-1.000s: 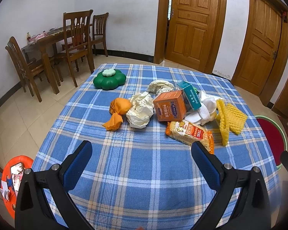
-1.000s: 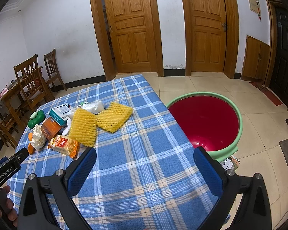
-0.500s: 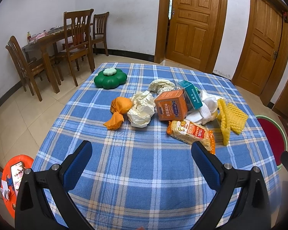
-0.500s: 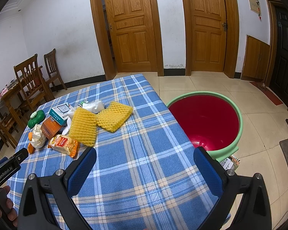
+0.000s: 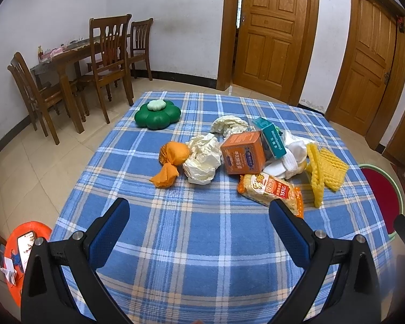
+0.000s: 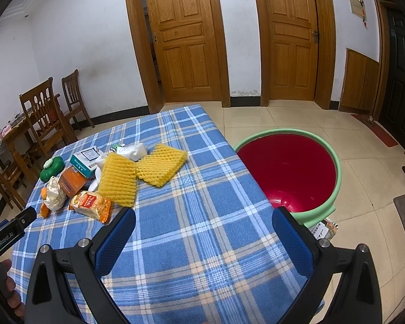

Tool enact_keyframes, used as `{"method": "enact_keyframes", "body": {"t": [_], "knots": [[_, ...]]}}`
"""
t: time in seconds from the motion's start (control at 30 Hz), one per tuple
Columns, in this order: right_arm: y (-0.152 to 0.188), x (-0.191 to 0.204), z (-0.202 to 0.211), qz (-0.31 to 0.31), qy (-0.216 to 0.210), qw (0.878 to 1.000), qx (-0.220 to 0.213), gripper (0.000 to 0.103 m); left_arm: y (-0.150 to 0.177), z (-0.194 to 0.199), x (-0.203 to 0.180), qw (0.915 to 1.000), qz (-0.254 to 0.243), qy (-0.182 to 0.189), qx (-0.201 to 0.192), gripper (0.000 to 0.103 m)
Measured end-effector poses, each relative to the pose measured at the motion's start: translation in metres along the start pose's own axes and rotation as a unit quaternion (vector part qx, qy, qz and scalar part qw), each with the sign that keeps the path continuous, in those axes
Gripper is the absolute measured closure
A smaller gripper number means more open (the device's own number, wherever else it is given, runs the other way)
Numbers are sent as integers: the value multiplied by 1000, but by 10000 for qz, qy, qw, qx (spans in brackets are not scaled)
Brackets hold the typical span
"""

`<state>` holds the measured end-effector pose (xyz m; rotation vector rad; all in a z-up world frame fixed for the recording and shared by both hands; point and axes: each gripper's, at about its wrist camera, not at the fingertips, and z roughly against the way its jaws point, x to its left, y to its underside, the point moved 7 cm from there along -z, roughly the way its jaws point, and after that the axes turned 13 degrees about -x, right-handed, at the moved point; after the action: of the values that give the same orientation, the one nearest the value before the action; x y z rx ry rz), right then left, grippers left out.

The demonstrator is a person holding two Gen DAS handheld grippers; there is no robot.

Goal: Collect trash
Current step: 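Grasp the orange mesh bag with the left gripper while the right gripper grasps a yellow foam net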

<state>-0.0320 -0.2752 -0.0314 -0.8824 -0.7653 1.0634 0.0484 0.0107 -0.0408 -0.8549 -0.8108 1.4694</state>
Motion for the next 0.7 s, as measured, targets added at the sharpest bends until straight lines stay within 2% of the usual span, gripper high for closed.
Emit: {"method": "enact_keyframes", "body": {"t": [0.37,0.53,0.7], "knots": [[-6,9,-3,-33,-284,9996,24,0,-14,-19,13,9998,-143,-120,117,2],[-6,13,-9,-129,-447,9989,71,0,-12,-37,14,9995,-145,24,293,2],[-4,19,-20,-74,-506,9985,195,0,-15,-54,22,9989,-81,177,416,10]]}}
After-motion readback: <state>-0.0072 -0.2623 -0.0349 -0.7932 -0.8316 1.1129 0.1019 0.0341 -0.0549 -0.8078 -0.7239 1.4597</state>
